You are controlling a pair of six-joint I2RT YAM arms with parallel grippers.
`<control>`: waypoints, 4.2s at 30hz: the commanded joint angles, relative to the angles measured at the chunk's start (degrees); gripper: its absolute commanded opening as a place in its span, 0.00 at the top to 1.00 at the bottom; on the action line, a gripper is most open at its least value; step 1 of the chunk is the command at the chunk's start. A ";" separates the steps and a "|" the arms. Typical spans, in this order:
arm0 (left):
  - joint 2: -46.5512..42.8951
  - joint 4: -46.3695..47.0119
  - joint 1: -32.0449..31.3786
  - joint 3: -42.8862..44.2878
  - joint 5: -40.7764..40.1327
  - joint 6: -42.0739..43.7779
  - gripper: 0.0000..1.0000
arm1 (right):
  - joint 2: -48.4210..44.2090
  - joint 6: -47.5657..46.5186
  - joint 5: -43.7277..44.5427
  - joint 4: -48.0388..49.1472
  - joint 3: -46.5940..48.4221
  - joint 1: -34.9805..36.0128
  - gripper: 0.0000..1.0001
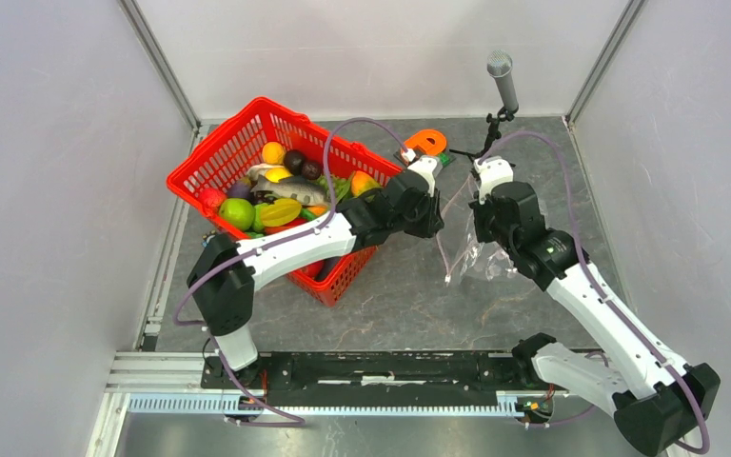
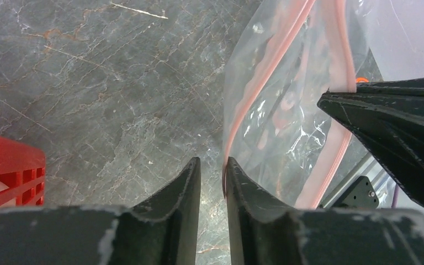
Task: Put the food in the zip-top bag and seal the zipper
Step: Open the zipper of the food storage bag, then pick up the fake fruit from the bin, then place the fake fruit in the zipper food storage bag.
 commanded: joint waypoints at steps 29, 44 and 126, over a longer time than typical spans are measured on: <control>-22.80 1.27 20.63 -10.19 7.72 7.00 0.19 | -0.18 7.26 -4.39 8.26 -0.35 -0.87 1.00; -16.51 4.00 22.32 -13.61 5.43 -1.14 0.27 | -2.11 7.67 -4.67 7.91 -1.95 -0.87 1.00; -29.22 46.46 -0.28 -27.92 6.26 13.57 0.93 | -4.63 20.79 -7.88 11.43 -0.07 -0.87 1.00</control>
